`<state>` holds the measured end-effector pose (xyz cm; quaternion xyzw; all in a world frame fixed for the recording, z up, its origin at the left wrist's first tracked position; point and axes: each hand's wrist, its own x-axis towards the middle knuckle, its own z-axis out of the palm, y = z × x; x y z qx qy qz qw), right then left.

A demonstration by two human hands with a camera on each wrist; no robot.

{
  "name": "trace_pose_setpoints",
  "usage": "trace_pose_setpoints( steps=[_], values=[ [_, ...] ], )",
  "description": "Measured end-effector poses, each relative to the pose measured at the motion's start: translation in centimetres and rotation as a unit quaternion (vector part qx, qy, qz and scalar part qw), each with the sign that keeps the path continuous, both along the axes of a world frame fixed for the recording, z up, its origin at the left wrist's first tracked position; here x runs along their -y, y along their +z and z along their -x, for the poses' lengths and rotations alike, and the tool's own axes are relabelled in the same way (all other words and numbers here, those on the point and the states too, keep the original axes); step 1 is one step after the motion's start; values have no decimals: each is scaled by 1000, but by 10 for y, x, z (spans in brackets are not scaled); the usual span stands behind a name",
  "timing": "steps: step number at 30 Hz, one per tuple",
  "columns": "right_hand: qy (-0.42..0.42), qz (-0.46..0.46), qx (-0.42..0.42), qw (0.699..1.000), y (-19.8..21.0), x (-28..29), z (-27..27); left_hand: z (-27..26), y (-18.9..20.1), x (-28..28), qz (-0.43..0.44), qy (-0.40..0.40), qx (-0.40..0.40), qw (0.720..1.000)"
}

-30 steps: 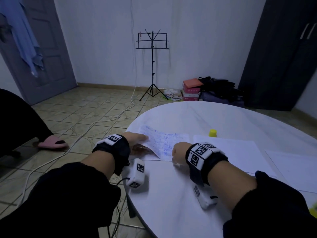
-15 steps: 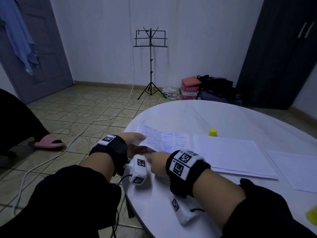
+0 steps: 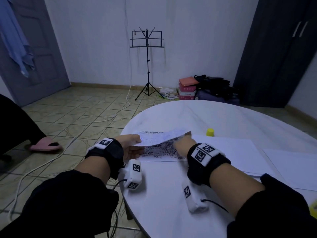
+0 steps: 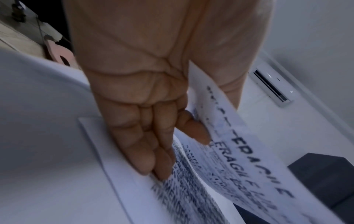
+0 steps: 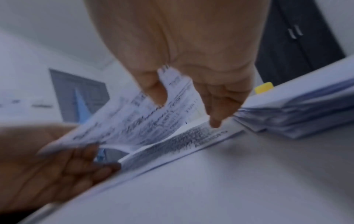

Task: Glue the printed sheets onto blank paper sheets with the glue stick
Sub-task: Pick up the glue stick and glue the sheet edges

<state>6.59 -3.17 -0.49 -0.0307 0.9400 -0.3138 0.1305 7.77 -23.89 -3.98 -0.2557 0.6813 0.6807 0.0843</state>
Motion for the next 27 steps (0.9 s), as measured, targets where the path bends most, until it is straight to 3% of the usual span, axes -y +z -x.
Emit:
trace_pose_setpoints(
  steps=[2, 4, 6, 8, 14, 17, 20, 24, 27],
  values=[
    [-83, 133, 3, 988, 4, -6, 1, -3, 1, -3, 10, -2, 5, 1000],
    [-126, 262, 26, 957, 7, -10, -1, -6, 1, -5, 16, -3, 8, 1000],
    [-136, 328, 47, 934, 10, -14, -7, -12, 5, -10, 29, 1, 6, 1000],
    [-130, 336, 53, 931, 14, -20, -11, -16, 6, -15, 33, 7, -2, 999],
    [-57, 175, -32, 982, 14, -52, -31, -28, 9, -32, 183, -88, -1, 979],
    [-35, 100, -45, 993, 16, -70, -48, -44, 24, -53, 311, -166, 20, 935],
    [-29, 26, -52, 998, 25, -93, -71, -62, 41, -74, 410, -192, -16, 891],
    [4, -73, -28, 997, 32, -133, -106, -83, 39, -96, 407, -246, -74, 877],
    [11, -117, 17, 993, 29, -163, -133, -105, 34, -124, 462, -336, -67, 818]
  ],
)
